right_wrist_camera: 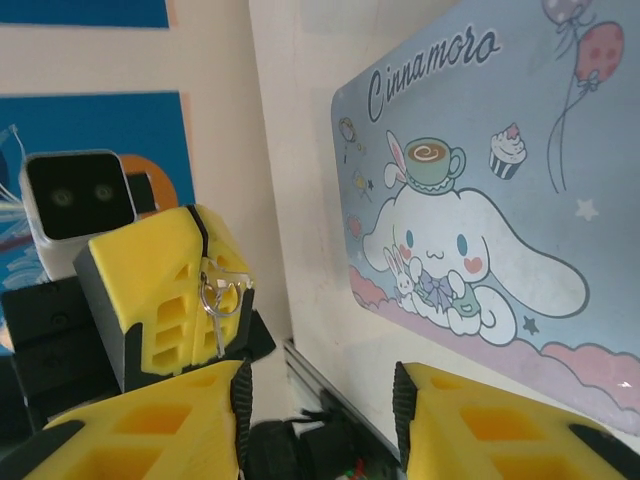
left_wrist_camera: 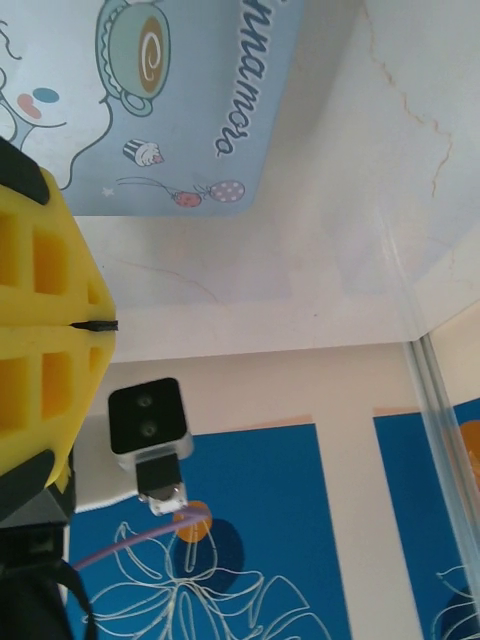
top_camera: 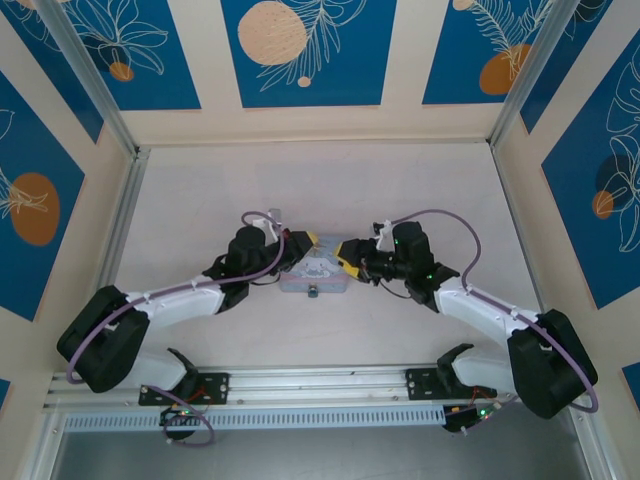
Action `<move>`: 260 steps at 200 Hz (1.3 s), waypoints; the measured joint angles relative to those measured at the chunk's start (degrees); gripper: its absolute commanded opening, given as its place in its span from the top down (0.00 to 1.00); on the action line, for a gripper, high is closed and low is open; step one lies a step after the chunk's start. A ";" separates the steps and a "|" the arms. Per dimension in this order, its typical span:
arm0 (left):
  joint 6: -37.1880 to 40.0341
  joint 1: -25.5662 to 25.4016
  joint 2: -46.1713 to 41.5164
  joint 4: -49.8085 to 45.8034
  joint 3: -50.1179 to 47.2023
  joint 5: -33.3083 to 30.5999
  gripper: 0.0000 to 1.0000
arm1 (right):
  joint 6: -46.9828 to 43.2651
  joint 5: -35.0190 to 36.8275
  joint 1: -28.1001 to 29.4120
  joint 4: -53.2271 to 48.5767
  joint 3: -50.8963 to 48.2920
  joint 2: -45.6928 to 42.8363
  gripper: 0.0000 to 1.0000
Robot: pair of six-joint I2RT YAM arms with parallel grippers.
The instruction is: Unlock the padlock with the key
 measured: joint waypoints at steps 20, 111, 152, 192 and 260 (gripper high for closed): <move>-2.27 -0.15 -0.98 0.02 -0.96 -1.66 1.00 | 3.65 4.48 1.62 4.85 -1.36 -0.02 0.58; -9.33 -1.97 -4.07 0.72 -2.69 -8.41 1.00 | 13.18 14.40 6.27 18.38 1.70 9.57 0.61; -9.46 -2.16 -4.68 0.61 -3.19 -9.79 1.00 | 14.97 14.58 7.34 21.53 3.76 12.00 0.66; -9.46 -2.21 -4.72 0.70 -3.19 -10.36 1.00 | 15.37 14.56 7.87 22.82 4.17 12.55 0.67; -9.44 -2.23 -4.72 0.92 -3.19 -11.67 1.00 | 15.39 14.56 8.83 23.39 4.35 13.77 0.65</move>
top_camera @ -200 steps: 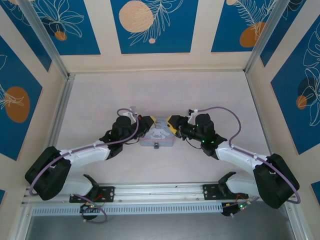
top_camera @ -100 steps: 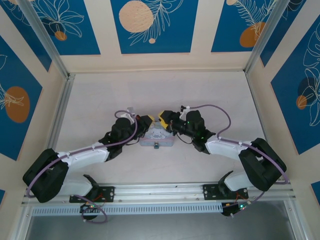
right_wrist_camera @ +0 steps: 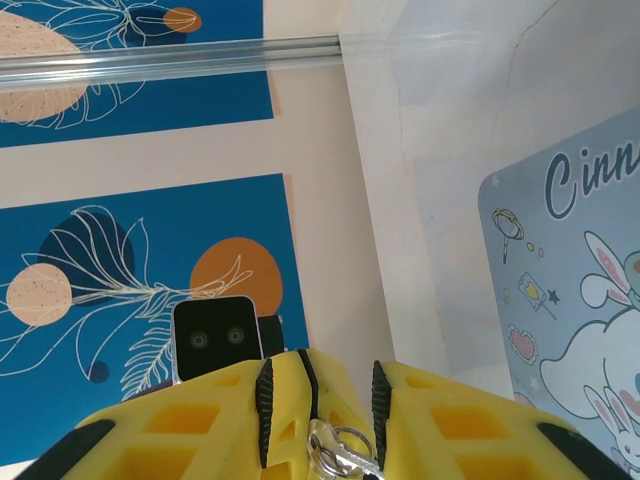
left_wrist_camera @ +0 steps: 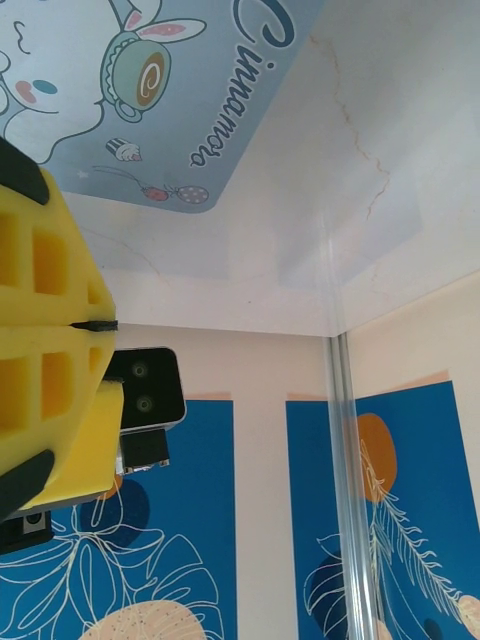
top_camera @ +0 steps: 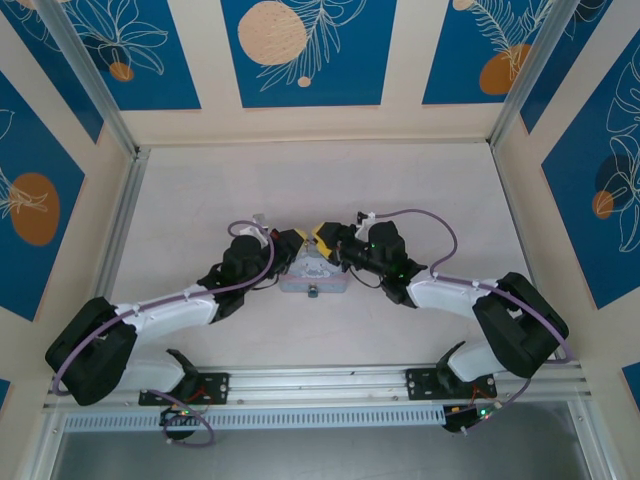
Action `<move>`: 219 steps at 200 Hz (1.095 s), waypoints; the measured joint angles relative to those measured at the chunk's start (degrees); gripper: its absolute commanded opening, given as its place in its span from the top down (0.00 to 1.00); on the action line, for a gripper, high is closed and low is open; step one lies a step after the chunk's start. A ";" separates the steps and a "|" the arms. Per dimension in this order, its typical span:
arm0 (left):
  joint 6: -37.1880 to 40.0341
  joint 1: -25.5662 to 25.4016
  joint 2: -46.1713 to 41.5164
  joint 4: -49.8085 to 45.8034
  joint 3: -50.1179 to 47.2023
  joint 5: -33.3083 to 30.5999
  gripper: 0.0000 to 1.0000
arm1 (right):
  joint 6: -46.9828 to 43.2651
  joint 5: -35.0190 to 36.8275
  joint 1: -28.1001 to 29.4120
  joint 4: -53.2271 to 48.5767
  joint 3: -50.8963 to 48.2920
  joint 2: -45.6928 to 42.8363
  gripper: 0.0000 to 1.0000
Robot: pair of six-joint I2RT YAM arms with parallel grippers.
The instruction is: Unlock the padlock with the key
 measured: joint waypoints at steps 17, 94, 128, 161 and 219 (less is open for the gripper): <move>0.00 0.00 -0.02 0.02 0.00 0.00 1.00 | 0.22 0.00 0.07 -0.07 -0.02 0.15 0.61; 0.02 -0.02 -0.46 -0.02 0.00 0.00 1.00 | 0.20 -0.07 0.37 0.00 0.00 0.17 0.67; 0.02 -0.02 -0.46 -0.02 0.00 0.00 1.00 | 0.35 -0.26 0.42 0.22 0.26 0.44 0.84; 0.02 -0.02 -0.46 -0.48 -0.04 -0.31 1.00 | 0.72 -0.39 0.42 0.79 0.59 0.85 1.00; 1.99 -0.02 -1.40 -2.43 -0.09 -0.57 0.25 | -0.11 -2.10 -1.09 -0.72 1.25 0.85 1.00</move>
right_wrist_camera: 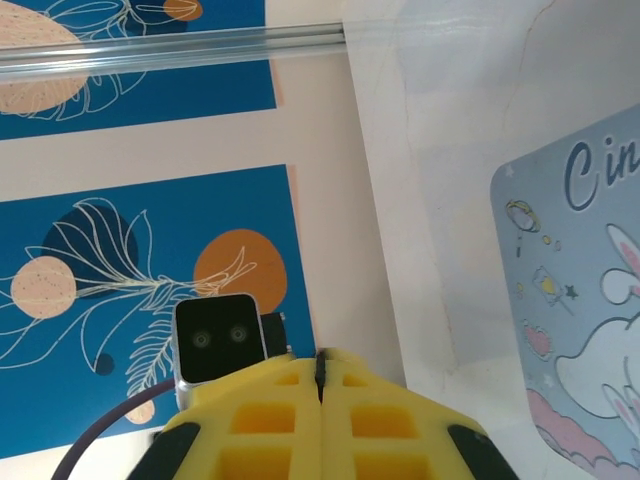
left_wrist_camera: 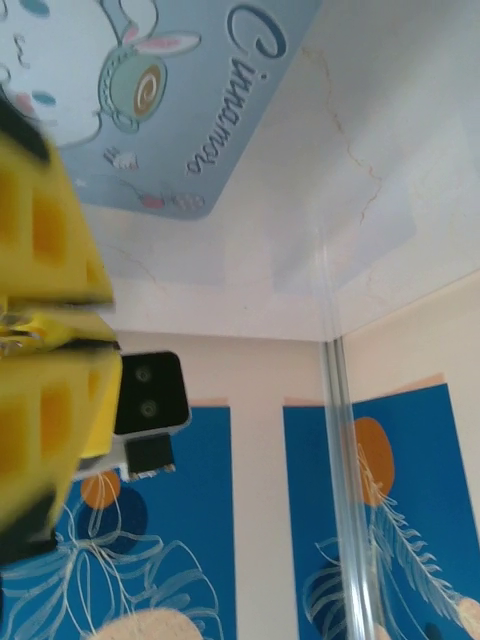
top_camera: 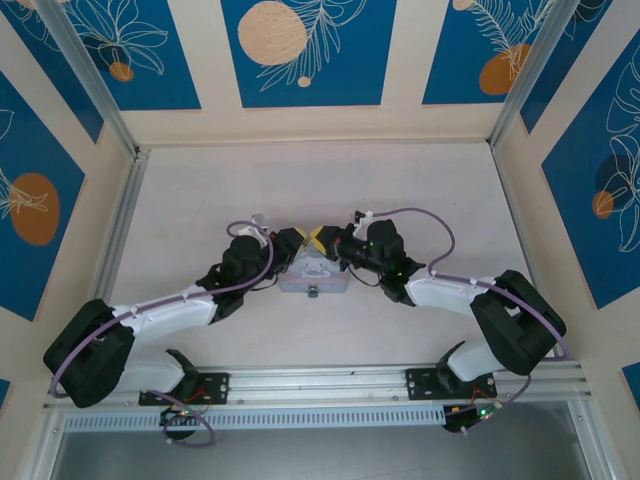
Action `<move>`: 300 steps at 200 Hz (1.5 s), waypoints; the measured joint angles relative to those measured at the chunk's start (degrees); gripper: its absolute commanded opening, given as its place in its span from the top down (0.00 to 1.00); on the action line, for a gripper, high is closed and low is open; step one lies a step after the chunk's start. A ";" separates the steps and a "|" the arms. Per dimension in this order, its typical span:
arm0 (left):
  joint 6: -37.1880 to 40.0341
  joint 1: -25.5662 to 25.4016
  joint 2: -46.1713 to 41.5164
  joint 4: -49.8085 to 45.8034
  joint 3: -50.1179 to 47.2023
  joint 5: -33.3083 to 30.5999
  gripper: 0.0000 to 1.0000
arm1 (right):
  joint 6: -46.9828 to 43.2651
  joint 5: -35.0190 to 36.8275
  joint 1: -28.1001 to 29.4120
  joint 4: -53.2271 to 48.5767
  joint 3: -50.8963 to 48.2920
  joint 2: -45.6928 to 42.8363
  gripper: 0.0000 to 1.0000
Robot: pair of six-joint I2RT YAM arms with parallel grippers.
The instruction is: Unlock the padlock with the key
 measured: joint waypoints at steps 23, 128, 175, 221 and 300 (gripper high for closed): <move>3.32 0.46 -4.55 -6.34 0.07 0.39 0.08 | -3.50 -3.61 -3.69 -6.25 2.64 -0.22 1.00; 31.93 12.35 -5.40 -31.32 16.65 26.60 0.18 | -38.12 -31.78 -14.14 -34.86 22.34 0.55 1.00; 39.23 12.35 -1.27 -34.99 21.57 35.76 0.31 | -47.32 -38.01 -13.57 -40.39 24.63 1.49 1.00; 40.44 12.35 1.62 -34.51 21.77 40.68 0.42 | -50.05 -40.72 -12.00 -41.42 25.75 2.38 1.00; 38.82 11.78 3.50 -30.80 21.75 44.61 0.68 | -50.40 -40.79 -11.02 -41.38 25.92 3.50 1.00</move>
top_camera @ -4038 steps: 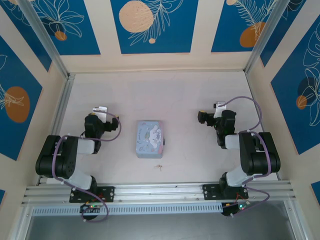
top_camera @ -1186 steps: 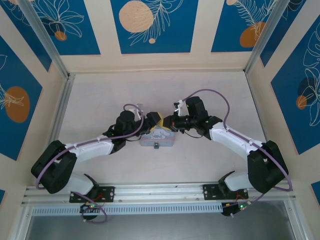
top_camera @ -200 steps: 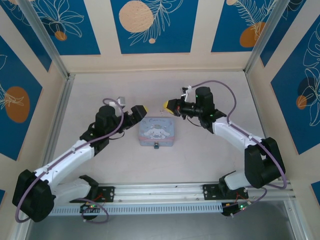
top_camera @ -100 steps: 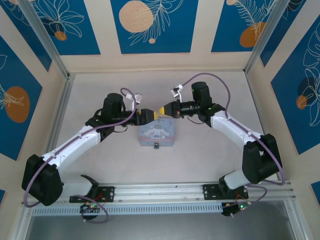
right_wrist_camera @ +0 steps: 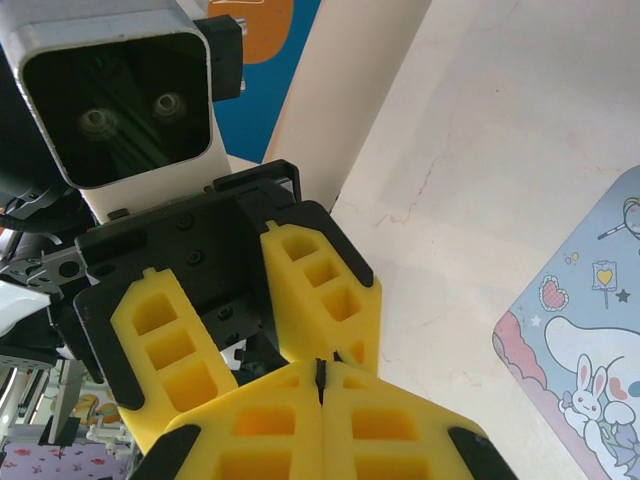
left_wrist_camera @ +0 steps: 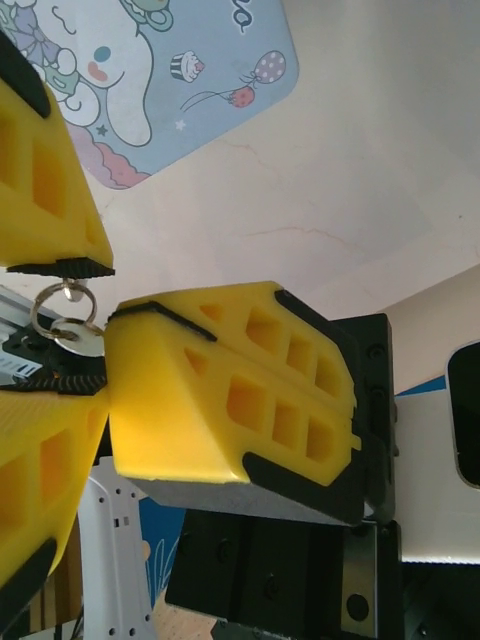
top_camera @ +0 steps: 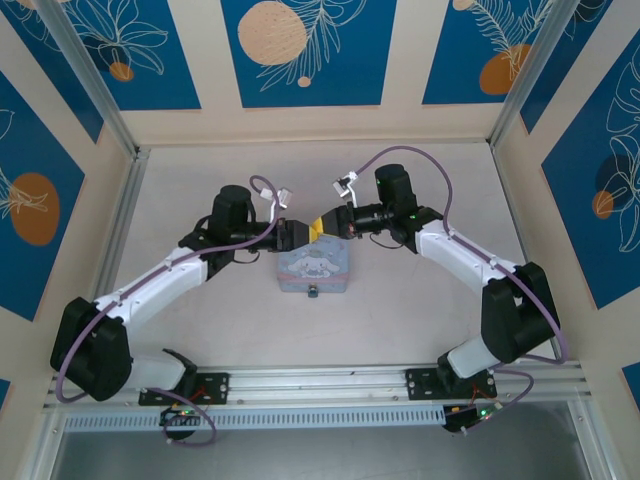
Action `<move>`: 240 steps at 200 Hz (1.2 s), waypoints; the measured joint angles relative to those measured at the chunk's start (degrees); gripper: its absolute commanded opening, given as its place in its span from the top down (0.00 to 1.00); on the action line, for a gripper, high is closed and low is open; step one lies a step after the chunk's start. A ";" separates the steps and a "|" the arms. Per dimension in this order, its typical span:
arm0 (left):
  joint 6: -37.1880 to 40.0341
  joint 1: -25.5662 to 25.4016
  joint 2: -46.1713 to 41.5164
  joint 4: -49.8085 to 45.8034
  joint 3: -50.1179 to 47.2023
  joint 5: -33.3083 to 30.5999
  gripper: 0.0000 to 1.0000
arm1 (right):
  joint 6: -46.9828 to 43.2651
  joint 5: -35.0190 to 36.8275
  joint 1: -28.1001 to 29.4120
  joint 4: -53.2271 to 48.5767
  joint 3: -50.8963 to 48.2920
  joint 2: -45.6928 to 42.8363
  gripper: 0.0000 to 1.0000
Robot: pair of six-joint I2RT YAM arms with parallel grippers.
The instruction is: Unlock the padlock with the key
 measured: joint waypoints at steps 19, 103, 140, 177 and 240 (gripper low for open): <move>-0.04 -0.09 0.11 0.35 0.00 0.00 0.72 | 0.02 0.20 0.00 0.02 0.00 0.02 1.00; -0.11 -0.35 0.17 1.68 -1.05 0.85 1.00 | 0.72 0.26 0.55 1.33 0.61 1.88 0.95; -1.42 -0.63 0.17 4.98 -2.03 -0.57 1.00 | 4.68 2.73 -0.09 4.11 -0.02 1.40 0.49; -5.73 -0.63 -1.99 9.70 -6.95 -6.47 1.00 | 12.96 10.45 -4.33 9.92 -9.86 -6.95 0.47; -20.50 -1.62 -7.19 20.20 -14.99 -22.21 1.00 | 15.96 20.85 0.92 17.77 -21.11 -17.40 0.50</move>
